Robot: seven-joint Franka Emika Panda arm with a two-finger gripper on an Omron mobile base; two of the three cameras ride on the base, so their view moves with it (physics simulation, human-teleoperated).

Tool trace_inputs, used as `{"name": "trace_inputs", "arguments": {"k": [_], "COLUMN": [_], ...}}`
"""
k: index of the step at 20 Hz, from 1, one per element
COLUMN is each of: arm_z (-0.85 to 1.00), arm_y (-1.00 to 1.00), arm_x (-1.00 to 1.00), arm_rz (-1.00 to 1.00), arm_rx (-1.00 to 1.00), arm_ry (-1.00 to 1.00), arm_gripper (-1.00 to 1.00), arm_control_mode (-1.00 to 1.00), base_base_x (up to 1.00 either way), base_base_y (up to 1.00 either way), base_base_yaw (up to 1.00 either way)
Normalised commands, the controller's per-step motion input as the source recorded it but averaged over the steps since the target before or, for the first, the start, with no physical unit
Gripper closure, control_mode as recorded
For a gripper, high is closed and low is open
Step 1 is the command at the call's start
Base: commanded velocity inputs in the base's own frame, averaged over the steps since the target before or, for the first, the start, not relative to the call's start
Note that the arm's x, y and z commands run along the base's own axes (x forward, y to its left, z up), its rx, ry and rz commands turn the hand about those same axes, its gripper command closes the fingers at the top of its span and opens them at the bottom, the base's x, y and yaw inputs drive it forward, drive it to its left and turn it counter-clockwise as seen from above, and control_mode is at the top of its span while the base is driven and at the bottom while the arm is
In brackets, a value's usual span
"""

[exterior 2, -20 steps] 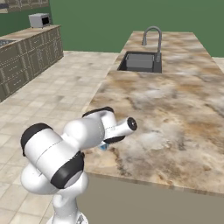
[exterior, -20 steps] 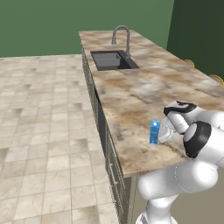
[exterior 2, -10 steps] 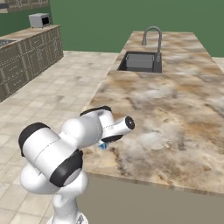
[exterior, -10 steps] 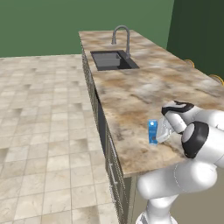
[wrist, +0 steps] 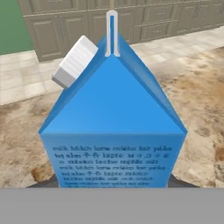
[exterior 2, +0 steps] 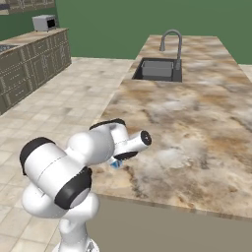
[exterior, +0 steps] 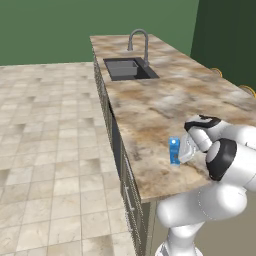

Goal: Pick the milk from the counter and place it in the open cabinet.

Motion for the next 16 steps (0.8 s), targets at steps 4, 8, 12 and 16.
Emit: {"name": "trace_inputs", "arguments": {"k": [4,8,12,16], "arm_z": [0.15,0.73,1.0,0.97], "arm_y": [0.0,0.0,0.05,0.19], "arm_x": [-0.1,-0.24,-0.17,-0.05], "arm_rz": [0.0,0.0,-0.01,-0.03], "arm_rx": [0.0,0.0,0.0,0.0], "arm_ry": [0.0,0.0,0.0,0.06], "arm_gripper": [1.0,1.0,1.0,1.0], "arm_control_mode": [-1.0,-1.0,-1.0,-1.0], "base_base_x": [0.0,0.0,0.0,0.0], "base_base_y": [0.0,0.0,0.0,0.0], "base_base_yaw": [0.0,0.0,0.0,0.0]}}
